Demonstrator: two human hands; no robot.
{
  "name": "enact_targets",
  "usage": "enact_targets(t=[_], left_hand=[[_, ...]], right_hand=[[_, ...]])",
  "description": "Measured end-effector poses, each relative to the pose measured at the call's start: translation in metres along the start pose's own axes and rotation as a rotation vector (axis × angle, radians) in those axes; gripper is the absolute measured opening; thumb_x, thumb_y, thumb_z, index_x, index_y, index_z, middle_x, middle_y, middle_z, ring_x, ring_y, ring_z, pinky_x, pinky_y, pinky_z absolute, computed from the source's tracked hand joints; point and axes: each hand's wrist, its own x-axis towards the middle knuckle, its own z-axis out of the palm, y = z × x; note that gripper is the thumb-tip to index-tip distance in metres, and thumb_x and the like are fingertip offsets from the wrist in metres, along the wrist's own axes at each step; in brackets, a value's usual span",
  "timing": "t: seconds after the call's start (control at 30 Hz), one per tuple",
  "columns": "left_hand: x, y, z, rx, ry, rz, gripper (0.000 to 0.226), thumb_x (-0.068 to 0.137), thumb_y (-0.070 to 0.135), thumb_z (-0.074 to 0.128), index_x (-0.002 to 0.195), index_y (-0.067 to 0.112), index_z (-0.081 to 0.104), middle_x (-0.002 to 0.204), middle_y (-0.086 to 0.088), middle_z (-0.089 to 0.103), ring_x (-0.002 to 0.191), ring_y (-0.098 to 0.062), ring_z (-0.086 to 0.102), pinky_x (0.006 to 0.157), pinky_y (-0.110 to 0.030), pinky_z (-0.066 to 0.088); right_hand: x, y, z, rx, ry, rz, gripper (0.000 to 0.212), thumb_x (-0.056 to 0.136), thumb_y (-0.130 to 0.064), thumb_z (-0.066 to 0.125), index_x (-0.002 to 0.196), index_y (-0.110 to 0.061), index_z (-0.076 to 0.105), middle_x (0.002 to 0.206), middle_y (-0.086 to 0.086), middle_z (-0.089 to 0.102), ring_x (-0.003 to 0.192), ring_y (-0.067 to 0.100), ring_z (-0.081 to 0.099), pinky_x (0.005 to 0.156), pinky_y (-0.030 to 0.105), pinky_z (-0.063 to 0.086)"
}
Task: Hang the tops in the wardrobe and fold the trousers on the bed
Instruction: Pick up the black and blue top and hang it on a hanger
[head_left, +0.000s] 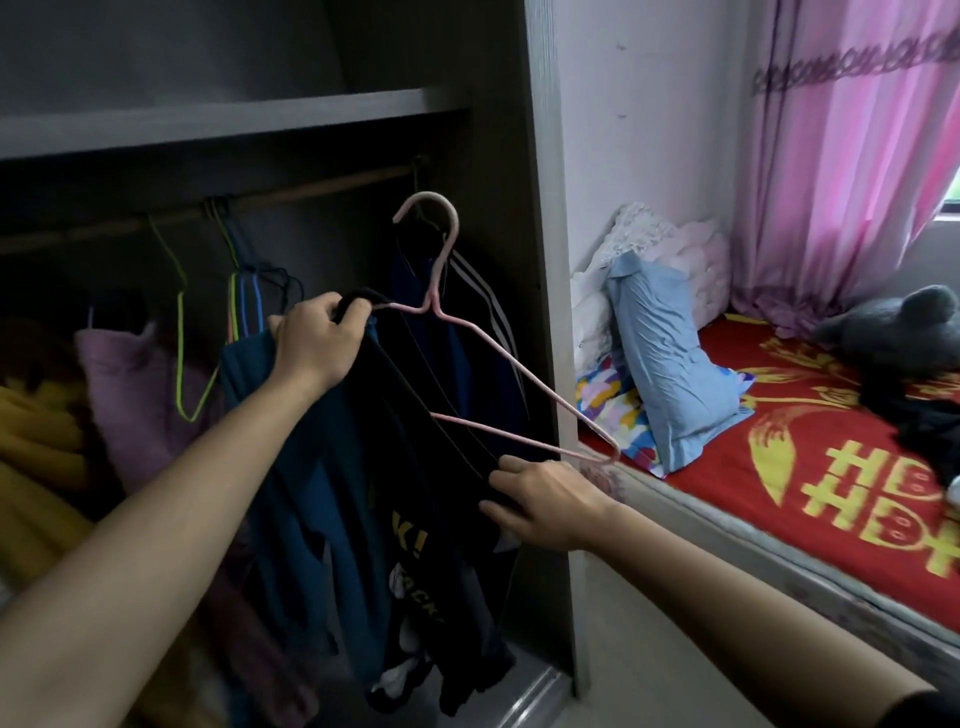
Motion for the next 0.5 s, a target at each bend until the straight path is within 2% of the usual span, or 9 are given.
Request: enact_targets(t=[0.1, 0.17, 0.23, 0.3, 0.4, 0.5], left_hand=[[0.003, -0.021, -0.018, -0.006, 0.032, -0.101, 0.046, 0.082, 0.049, 0.037, 0.056, 0.012, 0.044, 0.057, -0.004, 0.047, 0.073, -0.034, 0.048, 0.093, -0.046, 0.037], [0.001, -0.038, -0.027, 0.012, 0.042, -0.132, 0.044, 0.081, 0.047, 0.039, 0.053, 0.014, 0.036, 0.054, -0.006, 0.039, 0.064, -0.032, 0.043, 0.09, -0.049, 0.039], [-0.001, -0.052, -0.031, 0.006, 0.039, -0.146, 0.045, 0.082, 0.046, 0.041, 0.052, 0.013, 0.033, 0.052, -0.007, 0.034, 0.057, -0.028, 0.038, 0.079, -0.049, 0.037], [-0.001, -0.061, -0.032, -0.008, 0.042, -0.157, 0.047, 0.08, 0.048, 0.041, 0.051, 0.012, 0.034, 0.051, -0.007, 0.033, 0.055, -0.028, 0.036, 0.068, -0.042, 0.027], [-0.002, -0.072, -0.035, -0.03, 0.048, -0.178, 0.049, 0.079, 0.048, 0.042, 0.049, 0.01, 0.036, 0.048, -0.006, 0.032, 0.051, -0.023, 0.037, 0.055, -0.042, 0.026], [-0.003, -0.082, -0.036, -0.058, 0.038, -0.196, 0.049, 0.08, 0.047, 0.045, 0.048, 0.011, 0.037, 0.041, 0.001, 0.031, 0.042, -0.011, 0.039, 0.048, -0.035, 0.026]], right_hand=[[-0.018, 0.015, -0.01, 0.004, 0.131, 0.001, 0.033, 0.101, -0.053, 0.039, 0.101, -0.021, 0.051, 0.097, -0.006, 0.046, 0.07, 0.018, 0.055, 0.059, 0.039, 0.048], [-0.027, 0.026, -0.019, 0.013, 0.211, 0.019, 0.036, 0.102, -0.054, 0.038, 0.106, -0.021, 0.052, 0.1, -0.007, 0.049, 0.072, 0.016, 0.056, 0.058, 0.038, 0.051], [-0.027, 0.034, -0.029, -0.04, 0.234, 0.015, 0.045, 0.102, -0.058, 0.032, 0.112, -0.02, 0.054, 0.106, -0.004, 0.052, 0.073, 0.018, 0.059, 0.057, 0.039, 0.051], [-0.02, 0.039, -0.041, -0.122, 0.267, 0.003, 0.051, 0.102, -0.059, 0.027, 0.115, -0.019, 0.056, 0.113, 0.001, 0.056, 0.074, 0.021, 0.061, 0.054, 0.038, 0.051], [-0.014, 0.045, -0.055, -0.198, 0.327, -0.037, 0.049, 0.104, -0.055, 0.028, 0.111, -0.017, 0.057, 0.113, 0.005, 0.059, 0.074, 0.023, 0.063, 0.049, 0.035, 0.047], [-0.015, 0.048, -0.056, -0.227, 0.326, -0.087, 0.044, 0.104, -0.053, 0.032, 0.109, -0.017, 0.057, 0.11, 0.004, 0.06, 0.07, 0.021, 0.061, 0.05, 0.029, 0.042]])
